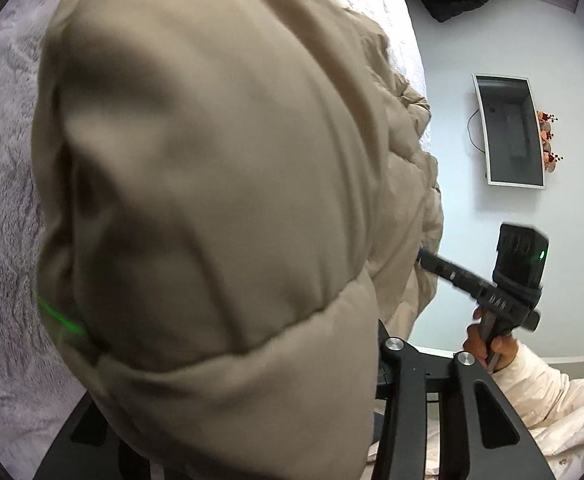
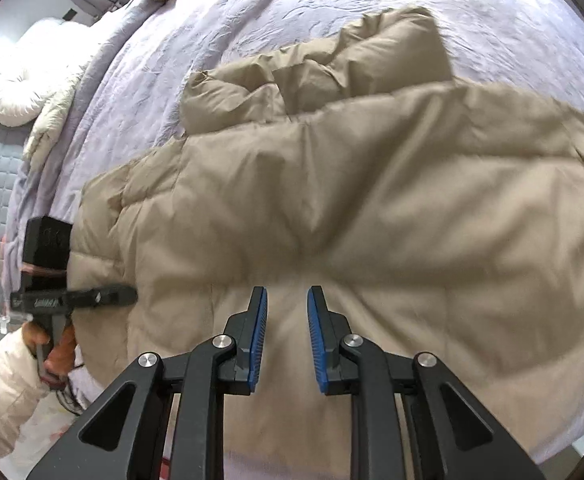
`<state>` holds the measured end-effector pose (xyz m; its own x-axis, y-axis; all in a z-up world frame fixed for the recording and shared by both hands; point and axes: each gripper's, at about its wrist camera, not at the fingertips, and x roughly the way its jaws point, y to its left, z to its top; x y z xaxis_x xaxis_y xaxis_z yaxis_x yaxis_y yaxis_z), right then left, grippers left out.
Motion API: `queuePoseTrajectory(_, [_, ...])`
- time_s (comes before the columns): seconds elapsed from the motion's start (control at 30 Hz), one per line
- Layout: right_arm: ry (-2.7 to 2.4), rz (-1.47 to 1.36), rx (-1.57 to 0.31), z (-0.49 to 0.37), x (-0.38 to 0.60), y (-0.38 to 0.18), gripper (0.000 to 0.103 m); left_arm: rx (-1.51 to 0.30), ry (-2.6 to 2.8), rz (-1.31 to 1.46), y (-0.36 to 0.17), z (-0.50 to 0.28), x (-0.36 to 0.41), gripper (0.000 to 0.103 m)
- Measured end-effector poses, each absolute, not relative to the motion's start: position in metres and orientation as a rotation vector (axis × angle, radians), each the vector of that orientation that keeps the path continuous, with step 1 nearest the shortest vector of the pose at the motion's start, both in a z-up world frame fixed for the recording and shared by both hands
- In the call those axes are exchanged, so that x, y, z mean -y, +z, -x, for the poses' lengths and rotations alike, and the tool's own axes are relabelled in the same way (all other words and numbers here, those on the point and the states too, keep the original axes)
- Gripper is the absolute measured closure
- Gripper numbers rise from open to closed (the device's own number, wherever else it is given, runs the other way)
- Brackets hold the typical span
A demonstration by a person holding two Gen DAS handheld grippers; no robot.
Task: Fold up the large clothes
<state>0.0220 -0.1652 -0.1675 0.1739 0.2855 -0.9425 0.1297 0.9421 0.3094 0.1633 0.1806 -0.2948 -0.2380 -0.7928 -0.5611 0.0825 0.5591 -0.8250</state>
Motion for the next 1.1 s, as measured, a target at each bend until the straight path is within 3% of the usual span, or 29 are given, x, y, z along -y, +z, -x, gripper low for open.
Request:
queuePoseTrajectory(0.4, [0.093, -0.483, -1.332, -0.025, 0.174, -0.203, 0.082, -1.589, -1.026, 0.554, -0.201, -0.164, -0.132, 0.055])
queuePoseTrajectory(0.6, [0.16, -0.609, -1.345, -0.031, 0.191, -0.233, 0.084, -1.553, -1.119, 0.457, -0.133, -0.153, -0.049, 0.055])
queuePoseTrajectory(0.77, [0.237, -0.763, -1.365, -0.032, 0.21, -0.247, 0.09, -1.547, -1.141, 0.3, -0.111, -0.147, 0.032, 0.055])
queuePoseTrajectory(1.1, [-0.011, -0.693, -1.226, 0.054, 0.335, -0.159, 0.09, -1.594, -1.116, 0.211, -0.107, -0.138, 0.116, 0.055])
